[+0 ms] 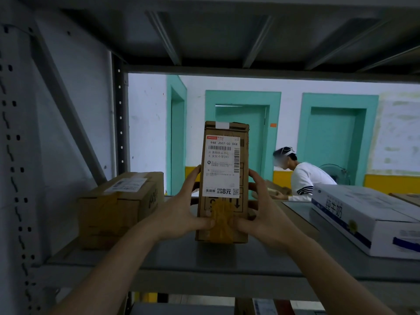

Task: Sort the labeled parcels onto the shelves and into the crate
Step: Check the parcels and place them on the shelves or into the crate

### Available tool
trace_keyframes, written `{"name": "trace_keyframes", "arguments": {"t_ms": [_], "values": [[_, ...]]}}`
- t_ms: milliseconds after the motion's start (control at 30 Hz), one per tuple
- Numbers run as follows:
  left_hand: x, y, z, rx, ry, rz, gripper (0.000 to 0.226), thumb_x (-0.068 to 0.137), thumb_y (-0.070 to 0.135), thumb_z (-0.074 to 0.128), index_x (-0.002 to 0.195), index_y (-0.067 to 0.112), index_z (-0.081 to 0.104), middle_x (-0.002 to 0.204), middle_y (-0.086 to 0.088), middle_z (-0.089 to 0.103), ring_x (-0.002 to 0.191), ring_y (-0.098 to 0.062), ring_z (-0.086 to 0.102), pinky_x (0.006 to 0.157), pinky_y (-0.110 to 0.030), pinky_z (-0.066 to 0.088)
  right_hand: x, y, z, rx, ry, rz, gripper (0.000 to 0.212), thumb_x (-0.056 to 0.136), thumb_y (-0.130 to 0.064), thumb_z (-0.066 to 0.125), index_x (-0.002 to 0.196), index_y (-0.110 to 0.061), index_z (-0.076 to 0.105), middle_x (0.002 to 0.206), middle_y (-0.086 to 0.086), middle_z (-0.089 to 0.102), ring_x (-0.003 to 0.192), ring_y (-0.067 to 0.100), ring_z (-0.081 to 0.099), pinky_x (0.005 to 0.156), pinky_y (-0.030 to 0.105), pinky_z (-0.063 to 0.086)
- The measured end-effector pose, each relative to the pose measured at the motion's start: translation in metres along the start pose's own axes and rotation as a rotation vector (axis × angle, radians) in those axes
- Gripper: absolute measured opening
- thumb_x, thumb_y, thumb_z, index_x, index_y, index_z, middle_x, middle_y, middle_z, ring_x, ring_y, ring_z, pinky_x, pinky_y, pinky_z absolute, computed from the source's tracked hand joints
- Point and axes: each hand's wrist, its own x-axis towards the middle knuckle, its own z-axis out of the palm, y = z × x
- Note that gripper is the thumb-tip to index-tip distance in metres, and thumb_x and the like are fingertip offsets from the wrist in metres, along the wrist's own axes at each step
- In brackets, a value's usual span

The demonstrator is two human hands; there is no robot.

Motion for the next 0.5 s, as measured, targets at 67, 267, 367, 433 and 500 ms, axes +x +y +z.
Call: {"name": "trace_keyframes", "arguments": {"t_ms": [67,267,367,433,500], "values": [[0.0000,-0.0019,0.0020,0.015,0.007,0.009,0.121,0.077,0.030,0.085,0.146,0.061,-0.009,0.144,0.032,0.026,0.139,-0.007,0.033,0.108,-0.033,0.040,-0.0011,0.0022,0.0016,0.009,0.005,-0.007,0.109,0.078,-0.018,0.085,0.144,-0.059,0.009,0.125,-0.041,0.041,0.113,-0.015,0.053,0.076,0.013,0.054],[0.0023,-0.0058,0.0032,0.039,0.021,0.032,0.123,0.078,0.029,0.085,0.146,0.061,-0.012,0.127,0.051,0.022,0.135,-0.001,0.033,0.109,-0.033,0.039,-0.0013,0.0041,0.0031,-0.022,0.025,-0.033,0.107,0.078,-0.019,0.084,0.139,-0.067,0.011,0.117,-0.055,0.041,0.121,-0.006,0.051,0.080,0.020,0.056],[0.0038,-0.0070,0.0029,0.040,0.026,0.042,0.122,0.078,0.027,0.085,0.146,0.061,-0.011,0.123,0.054,0.022,0.133,0.000,0.034,0.106,-0.029,0.039,0.0000,0.0046,0.0039,-0.018,0.029,-0.029,0.107,0.078,-0.017,0.084,0.136,-0.070,0.011,0.115,-0.056,0.041,0.117,-0.010,0.052,0.075,0.015,0.055],[0.0045,-0.0079,0.0024,0.039,0.030,0.050,0.121,0.078,0.028,0.085,0.146,0.062,-0.010,0.124,0.053,0.023,0.133,-0.001,0.035,0.107,-0.031,0.040,0.0008,0.0049,0.0042,-0.021,0.026,-0.024,0.106,0.078,-0.017,0.084,0.136,-0.068,0.011,0.113,-0.056,0.041,0.114,-0.015,0.052,0.074,0.013,0.054],[0.0054,-0.0092,0.0022,0.040,0.035,0.053,0.121,0.079,0.028,0.084,0.146,0.061,-0.011,0.123,0.053,0.022,0.132,0.000,0.034,0.107,-0.032,0.040,0.0016,0.0043,0.0045,-0.021,0.025,-0.022,0.106,0.078,-0.017,0.084,0.137,-0.067,0.012,0.112,-0.057,0.040,0.112,-0.018,0.051,0.073,0.013,0.054]]}}
